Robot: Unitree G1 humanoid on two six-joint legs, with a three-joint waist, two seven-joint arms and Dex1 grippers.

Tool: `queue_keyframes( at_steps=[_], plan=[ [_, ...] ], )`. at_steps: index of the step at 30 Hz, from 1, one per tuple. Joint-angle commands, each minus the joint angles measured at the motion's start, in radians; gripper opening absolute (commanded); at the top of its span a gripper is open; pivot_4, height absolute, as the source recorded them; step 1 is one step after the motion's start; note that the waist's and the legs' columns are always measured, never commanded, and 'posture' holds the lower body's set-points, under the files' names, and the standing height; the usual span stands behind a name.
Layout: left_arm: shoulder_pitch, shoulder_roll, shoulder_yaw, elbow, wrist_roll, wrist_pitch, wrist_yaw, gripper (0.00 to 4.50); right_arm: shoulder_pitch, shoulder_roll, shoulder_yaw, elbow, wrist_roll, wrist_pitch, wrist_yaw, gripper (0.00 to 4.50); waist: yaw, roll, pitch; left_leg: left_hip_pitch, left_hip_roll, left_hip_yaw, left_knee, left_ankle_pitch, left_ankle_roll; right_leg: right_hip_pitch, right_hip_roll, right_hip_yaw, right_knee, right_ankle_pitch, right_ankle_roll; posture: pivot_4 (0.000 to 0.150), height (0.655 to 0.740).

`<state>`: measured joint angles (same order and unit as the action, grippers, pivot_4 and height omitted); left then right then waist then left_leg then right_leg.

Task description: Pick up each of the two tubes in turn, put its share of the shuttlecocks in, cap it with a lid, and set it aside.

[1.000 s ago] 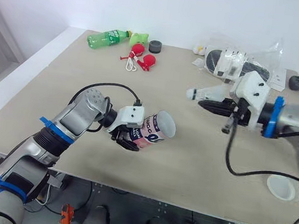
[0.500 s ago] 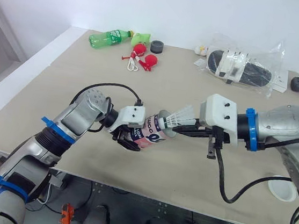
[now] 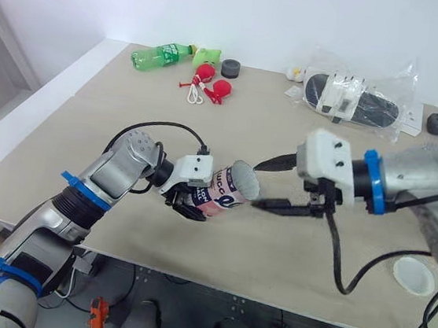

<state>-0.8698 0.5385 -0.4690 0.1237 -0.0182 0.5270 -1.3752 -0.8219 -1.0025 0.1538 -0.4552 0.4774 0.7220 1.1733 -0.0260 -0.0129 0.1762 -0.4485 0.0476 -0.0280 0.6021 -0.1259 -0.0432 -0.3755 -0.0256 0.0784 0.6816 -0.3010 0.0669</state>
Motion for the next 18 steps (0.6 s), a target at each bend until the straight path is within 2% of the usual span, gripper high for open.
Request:
queue_keyframes(
  at_steps=[1,4,10,18],
  plan=[
    [0.012,-0.001,-0.009,-0.019,0.002,0.005,0.008,2.96,-0.135,0.014,0.045,0.089,-0.062,-0.067,0.069,1.67,0.0,0.0,0.0,0.0,0.0,0.0,0.0,0.0,0.0,0.0,0.0,0.0,0.0,0.0,0.0,0.15,0.74],
    [0.011,-0.006,-0.01,-0.022,0.001,0.008,0.011,2.96,-0.21,0.062,0.138,0.157,-0.127,-0.119,0.125,0.08,0.0,0.0,0.0,0.0,0.0,0.0,-0.001,0.0,0.0,0.0,0.0,0.0,0.0,0.0,-0.001,0.15,0.74],
    [0.022,-0.004,-0.008,-0.036,0.001,0.01,0.015,2.96,-0.233,0.147,0.338,0.275,-0.322,-0.264,0.201,0.02,0.003,0.0,0.0,-0.002,-0.001,0.0,0.0,0.0,0.0,-0.001,-0.001,-0.001,0.0,-0.001,-0.001,0.15,0.74],
    [0.04,-0.001,-0.004,-0.059,-0.003,0.022,0.029,2.96,-0.206,0.303,0.453,0.331,-0.454,-0.325,0.202,0.02,0.003,0.0,0.0,-0.001,0.0,-0.002,0.0,0.0,0.0,-0.001,0.0,-0.002,0.001,0.0,-0.001,0.15,0.74]
  ],
)
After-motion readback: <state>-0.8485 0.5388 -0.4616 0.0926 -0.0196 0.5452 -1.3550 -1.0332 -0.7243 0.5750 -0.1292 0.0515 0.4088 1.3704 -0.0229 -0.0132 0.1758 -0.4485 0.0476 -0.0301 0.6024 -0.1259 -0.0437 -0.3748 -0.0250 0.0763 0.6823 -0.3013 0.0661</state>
